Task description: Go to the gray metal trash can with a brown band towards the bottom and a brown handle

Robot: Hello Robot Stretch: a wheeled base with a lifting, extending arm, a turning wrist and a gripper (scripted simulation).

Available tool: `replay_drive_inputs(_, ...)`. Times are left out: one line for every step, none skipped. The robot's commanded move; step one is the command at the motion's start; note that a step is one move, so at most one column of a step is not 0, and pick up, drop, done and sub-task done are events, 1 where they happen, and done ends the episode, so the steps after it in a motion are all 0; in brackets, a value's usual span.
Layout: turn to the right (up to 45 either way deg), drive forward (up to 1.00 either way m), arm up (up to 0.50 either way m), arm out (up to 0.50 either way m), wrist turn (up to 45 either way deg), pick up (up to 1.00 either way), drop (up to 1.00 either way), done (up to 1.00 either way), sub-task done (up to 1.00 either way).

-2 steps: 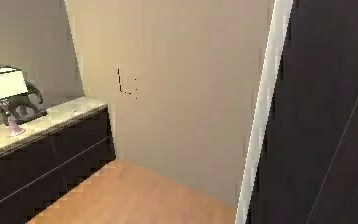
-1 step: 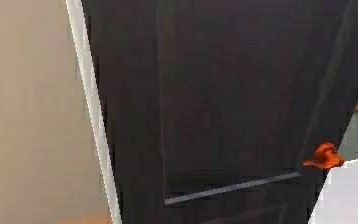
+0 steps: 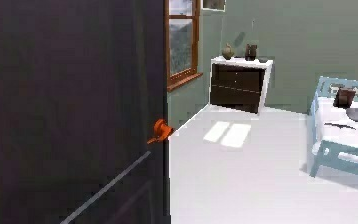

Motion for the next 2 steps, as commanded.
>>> replay_drive_inputs(12.0, 0.0, 0.0, 0.0, 0.0, 0.0, 0.0, 0.0, 0.0)
replay_drive_inputs(0.0, 0.15, 0.0, 0.0, 0.0, 0.0, 0.0, 0.0, 0.0)
